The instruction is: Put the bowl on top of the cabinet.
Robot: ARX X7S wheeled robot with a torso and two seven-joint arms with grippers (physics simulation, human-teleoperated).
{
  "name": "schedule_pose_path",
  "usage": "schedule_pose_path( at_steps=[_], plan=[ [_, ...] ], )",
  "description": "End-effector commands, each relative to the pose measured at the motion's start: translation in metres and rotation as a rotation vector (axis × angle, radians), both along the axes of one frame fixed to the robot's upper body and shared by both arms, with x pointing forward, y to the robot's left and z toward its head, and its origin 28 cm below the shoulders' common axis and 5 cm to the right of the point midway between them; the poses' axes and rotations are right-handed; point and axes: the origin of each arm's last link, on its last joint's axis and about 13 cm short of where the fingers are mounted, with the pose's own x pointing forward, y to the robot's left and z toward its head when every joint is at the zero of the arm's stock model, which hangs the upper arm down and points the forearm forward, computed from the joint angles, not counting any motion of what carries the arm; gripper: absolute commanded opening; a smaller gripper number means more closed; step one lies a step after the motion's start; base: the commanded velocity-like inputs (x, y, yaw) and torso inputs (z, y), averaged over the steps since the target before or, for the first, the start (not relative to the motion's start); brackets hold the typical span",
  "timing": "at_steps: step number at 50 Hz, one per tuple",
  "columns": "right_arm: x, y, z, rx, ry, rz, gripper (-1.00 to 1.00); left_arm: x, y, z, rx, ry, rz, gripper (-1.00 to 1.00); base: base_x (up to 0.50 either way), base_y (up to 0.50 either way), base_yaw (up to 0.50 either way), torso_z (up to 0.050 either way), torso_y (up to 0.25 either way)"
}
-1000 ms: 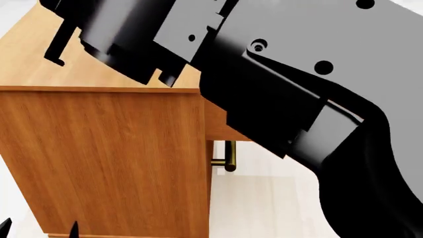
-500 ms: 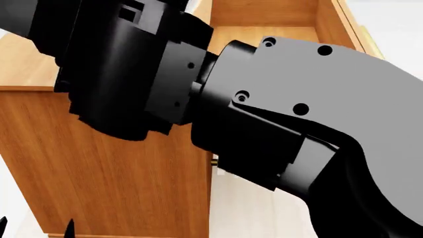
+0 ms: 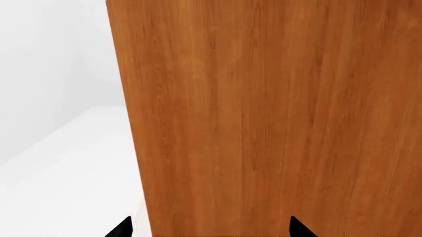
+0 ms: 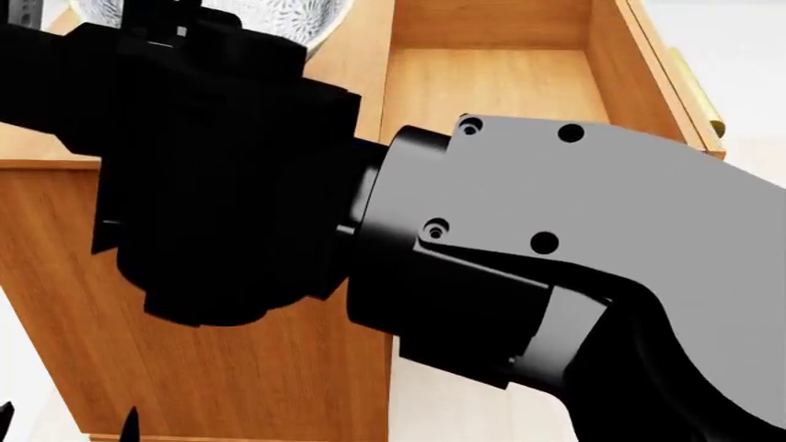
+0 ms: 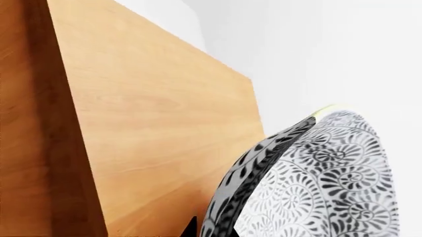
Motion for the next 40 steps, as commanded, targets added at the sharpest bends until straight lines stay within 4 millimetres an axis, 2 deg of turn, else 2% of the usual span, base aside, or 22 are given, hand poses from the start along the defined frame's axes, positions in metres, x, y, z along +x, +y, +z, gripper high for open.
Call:
schedule_pose_path(
  at_steps=[1, 6, 7, 23, 31, 40],
  plan=[
    [-0.003, 0.002, -0.003, -0.045, 0.101, 0.045, -1.0, 0.0, -0.001, -0.001, 0.005, 0.005, -0.009, 1.0, 0.0, 0.0, 0.0, 0.0, 0.0],
    [-0.004, 0.002, -0.001, -0.048, 0.092, 0.047, -1.0, -0.001, -0.003, -0.002, 0.009, 0.005, -0.014, 1.0, 0.0, 0.0, 0.0, 0.0, 0.0],
    [-0.004, 0.001, 0.001, -0.046, 0.084, 0.04, 1.0, -0.001, -0.003, -0.002, 0.009, 0.004, -0.015, 1.0, 0.0, 0.0, 0.0, 0.0, 0.0],
    [-0.006, 0.0, 0.019, 0.0, 0.071, 0.028, 1.0, -0.003, -0.004, -0.003, 0.021, -0.003, -0.025, 1.0, 0.0, 0.0, 0.0, 0.0, 0.0],
    [-0.008, 0.002, 0.018, -0.015, 0.072, 0.053, 1.0, -0.003, -0.002, -0.001, 0.019, -0.009, -0.015, 1.0, 0.0, 0.0, 0.0, 0.0, 0.0],
    [-0.019, 0.006, 0.032, -0.019, 0.047, 0.089, 1.0, -0.003, -0.003, -0.001, 0.027, -0.013, -0.016, 1.0, 0.0, 0.0, 0.0, 0.0, 0.0]
  ],
)
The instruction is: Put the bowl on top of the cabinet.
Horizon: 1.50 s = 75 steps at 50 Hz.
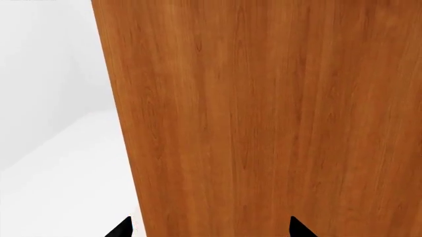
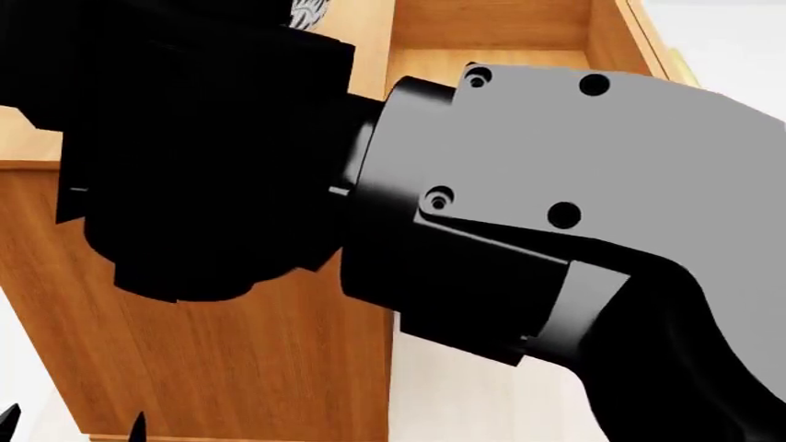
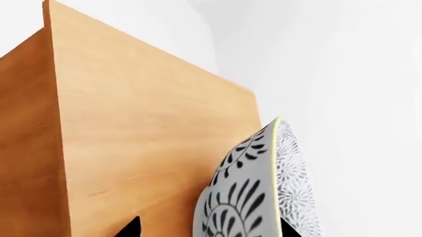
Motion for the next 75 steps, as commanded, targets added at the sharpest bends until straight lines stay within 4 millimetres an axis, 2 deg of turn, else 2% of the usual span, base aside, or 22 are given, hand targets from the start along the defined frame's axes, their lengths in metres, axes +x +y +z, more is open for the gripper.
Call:
schedule_pose_path(
  at_steps=[1, 11, 16, 21, 27, 33, 36, 40, 44, 47, 48, 53, 59, 75],
  plan=[
    [-0.012, 0.005, 0.013, -0.007, 0.004, 0.046, 1.0, 0.0, 0.0, 0.0, 0.006, -0.004, 0.001, 1.0, 0.0, 0.0, 0.0, 0.0, 0.0],
    [-0.029, 0.006, 0.047, 0.045, -0.051, 0.063, 1.0, -0.002, -0.002, -0.001, 0.017, -0.005, -0.007, 1.0, 0.0, 0.0, 0.0, 0.0, 0.0],
    [-0.034, -0.005, 0.062, 0.065, -0.08, 0.049, 1.0, -0.003, -0.003, -0.001, 0.02, -0.005, -0.009, 1.0, 0.0, 0.0, 0.0, 0.0, 0.0],
    [-0.033, -0.025, 0.076, 0.084, -0.114, -0.007, 1.0, -0.003, -0.003, -0.001, 0.02, -0.004, -0.008, 1.0, 0.0, 0.0, 0.0, 0.0, 0.0],
    [-0.024, -0.048, 0.072, 0.037, -0.127, -0.095, 1.0, -0.002, -0.003, -0.001, 0.019, -0.004, -0.005, 1.0, 0.0, 0.0, 0.0, 0.0, 0.0],
    [-0.019, -0.071, 0.072, 0.07, -0.119, -0.157, 1.0, -0.001, -0.003, -0.001, 0.021, -0.001, -0.007, 1.0, 0.0, 0.0, 0.0, 0.0, 0.0],
    [-0.016, -0.08, 0.066, 0.064, -0.121, -0.182, 1.0, -0.001, -0.003, -0.001, 0.023, 0.0, -0.007, 1.0, 0.0, 0.0, 0.0, 0.0, 0.0],
    [-0.001, -0.104, 0.051, 0.097, -0.106, -0.267, 1.0, -0.001, -0.002, 0.0, 0.018, -0.004, -0.004, 1.0, 0.0, 0.0, 0.0, 0.0, 0.0],
    [0.011, -0.119, 0.038, 0.117, -0.109, -0.327, 1.0, -0.001, -0.001, -0.001, 0.018, -0.003, -0.003, 1.0, 0.0, 0.0, 0.0, 0.0, 0.0],
    [0.025, -0.144, 0.021, 0.178, -0.09, -0.411, 1.0, 0.001, -0.001, -0.001, 0.02, 0.002, 0.005, 1.0, 0.0, 0.0, 0.0, 0.0, 0.0],
    [0.025, -0.144, 0.021, 0.178, -0.09, -0.411, 1.0, 0.001, -0.001, -0.001, 0.02, 0.002, 0.005, 1.0, 0.0, 0.0, 0.0, 0.0, 0.0],
    [0.034, -0.173, 0.002, 0.21, -0.073, -0.52, 1.0, 0.002, -0.001, -0.003, 0.022, 0.004, 0.006, 1.0, 0.0, 0.0, 0.0, 0.0, 0.0],
    [0.03, -0.198, -0.02, 0.253, -0.063, -0.6, 1.0, 0.003, -0.002, -0.005, 0.026, 0.01, 0.006, 1.0, 0.0, 0.0, 0.0, 0.0, 0.0],
    [0.0, -0.256, -0.076, 0.359, -0.019, -0.781, 1.0, 0.004, -0.002, -0.007, 0.031, 0.011, 0.006, 1.0, 0.0, 0.0, 0.0, 0.0, 0.0]
  ],
)
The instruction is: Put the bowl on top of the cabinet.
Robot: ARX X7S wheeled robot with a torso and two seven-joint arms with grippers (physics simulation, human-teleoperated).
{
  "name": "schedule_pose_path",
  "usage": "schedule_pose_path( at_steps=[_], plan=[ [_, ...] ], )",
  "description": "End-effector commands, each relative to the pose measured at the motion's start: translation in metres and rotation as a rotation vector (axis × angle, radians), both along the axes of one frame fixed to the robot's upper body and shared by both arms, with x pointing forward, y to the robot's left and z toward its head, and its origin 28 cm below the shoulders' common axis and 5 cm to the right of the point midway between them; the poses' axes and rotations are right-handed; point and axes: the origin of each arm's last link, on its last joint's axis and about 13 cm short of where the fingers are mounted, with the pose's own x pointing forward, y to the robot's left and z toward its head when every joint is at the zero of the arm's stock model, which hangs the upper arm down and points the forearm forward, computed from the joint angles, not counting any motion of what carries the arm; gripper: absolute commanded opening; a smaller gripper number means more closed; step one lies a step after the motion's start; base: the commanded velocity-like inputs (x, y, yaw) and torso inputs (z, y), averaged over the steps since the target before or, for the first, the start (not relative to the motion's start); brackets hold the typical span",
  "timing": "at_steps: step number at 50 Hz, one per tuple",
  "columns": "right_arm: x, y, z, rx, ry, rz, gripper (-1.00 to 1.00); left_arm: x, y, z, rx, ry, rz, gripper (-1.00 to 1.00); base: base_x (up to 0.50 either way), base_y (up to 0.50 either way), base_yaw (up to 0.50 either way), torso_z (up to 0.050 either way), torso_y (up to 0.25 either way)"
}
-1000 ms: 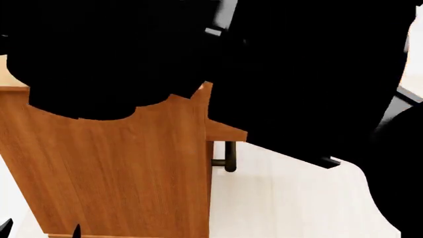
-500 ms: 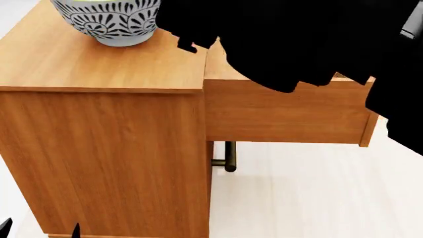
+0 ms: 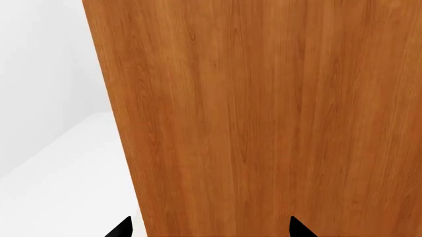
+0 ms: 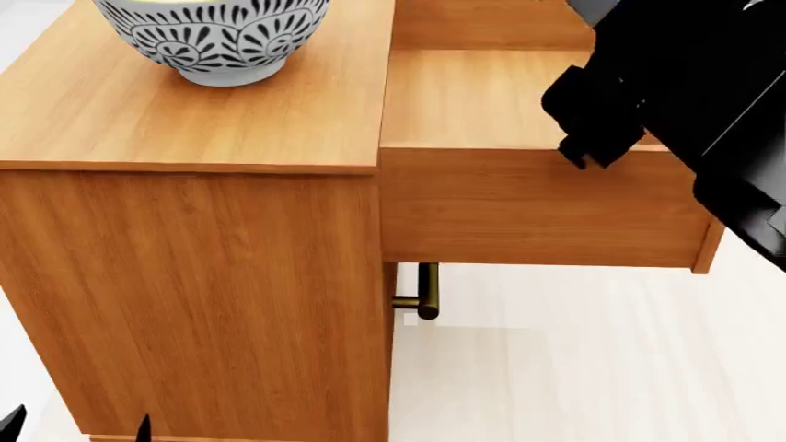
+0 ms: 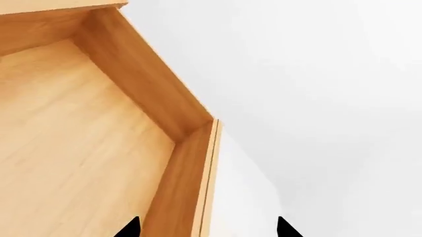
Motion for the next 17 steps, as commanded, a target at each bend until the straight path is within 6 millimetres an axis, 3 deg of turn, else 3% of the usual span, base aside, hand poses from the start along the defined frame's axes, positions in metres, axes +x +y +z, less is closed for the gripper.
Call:
schedule_pose_path(
  at_steps=[1, 17],
  plan=[
    [-0.019, -0.046, -0.052, 0.093, 0.079, -0.145, 1.0, 0.001, -0.001, -0.002, 0.004, 0.003, -0.002, 1.0, 0.0, 0.0, 0.0, 0.0, 0.0],
    [-0.055, -0.085, -0.137, 0.233, 0.14, -0.238, 1.0, 0.0, -0.004, -0.004, 0.008, 0.012, -0.007, 1.0, 0.0, 0.0, -0.01, 0.0, 0.0]
  ],
)
